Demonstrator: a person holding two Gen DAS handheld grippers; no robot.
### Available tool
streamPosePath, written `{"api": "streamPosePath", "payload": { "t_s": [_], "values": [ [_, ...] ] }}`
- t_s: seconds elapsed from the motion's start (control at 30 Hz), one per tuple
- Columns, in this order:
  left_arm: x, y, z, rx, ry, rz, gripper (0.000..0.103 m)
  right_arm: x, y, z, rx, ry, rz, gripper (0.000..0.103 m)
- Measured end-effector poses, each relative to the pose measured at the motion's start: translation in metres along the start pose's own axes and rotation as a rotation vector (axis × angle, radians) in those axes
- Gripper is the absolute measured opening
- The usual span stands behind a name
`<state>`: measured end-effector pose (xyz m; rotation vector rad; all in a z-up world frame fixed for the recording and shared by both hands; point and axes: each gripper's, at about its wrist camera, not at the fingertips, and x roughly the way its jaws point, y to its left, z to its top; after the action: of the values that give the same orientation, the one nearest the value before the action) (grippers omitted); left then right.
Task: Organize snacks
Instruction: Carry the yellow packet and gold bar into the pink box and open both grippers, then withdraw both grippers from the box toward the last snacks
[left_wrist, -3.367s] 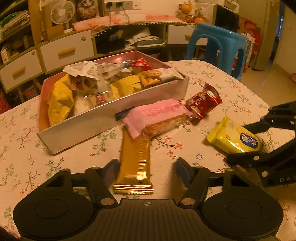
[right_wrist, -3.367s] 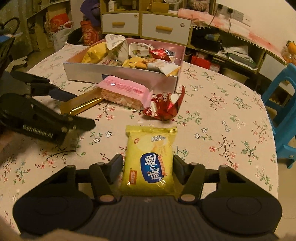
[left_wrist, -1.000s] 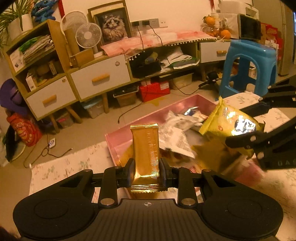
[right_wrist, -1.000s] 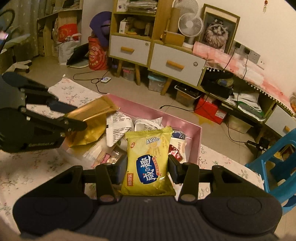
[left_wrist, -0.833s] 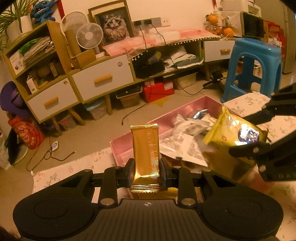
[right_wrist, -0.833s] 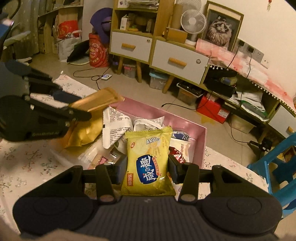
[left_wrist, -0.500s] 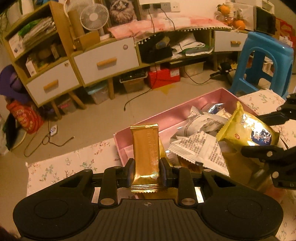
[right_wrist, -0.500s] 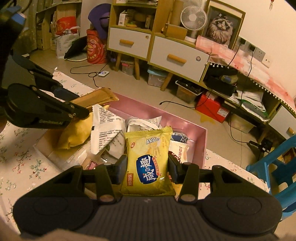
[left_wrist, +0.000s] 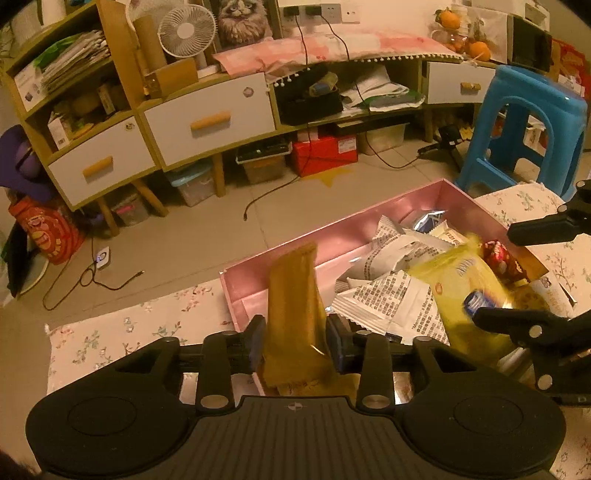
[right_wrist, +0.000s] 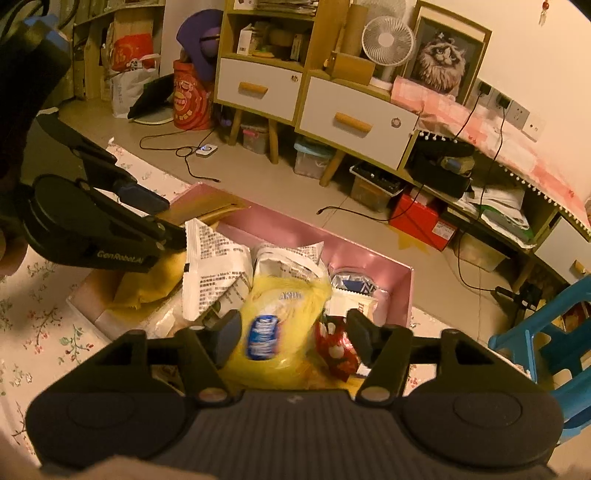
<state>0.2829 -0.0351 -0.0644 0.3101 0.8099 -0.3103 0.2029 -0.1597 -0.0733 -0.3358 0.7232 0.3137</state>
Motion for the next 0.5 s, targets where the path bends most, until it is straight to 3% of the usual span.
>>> {"api": "streamPosePath", "payload": {
  "t_s": [0.17,0.5],
  "values": [
    [-0.010,0.000,-0.002,-0.012,-0.008,-0.004,0.049,-0.007,0.001,-0.001,-0.001,-0.005,-0.009,0.065],
    [-0.046,-0.006,-0.010,-0.018,-0.034,-0.008,0.062,-0.038,0.002,-0.003,0.010,-0.029,-0.027,0.067]
  ]
}}
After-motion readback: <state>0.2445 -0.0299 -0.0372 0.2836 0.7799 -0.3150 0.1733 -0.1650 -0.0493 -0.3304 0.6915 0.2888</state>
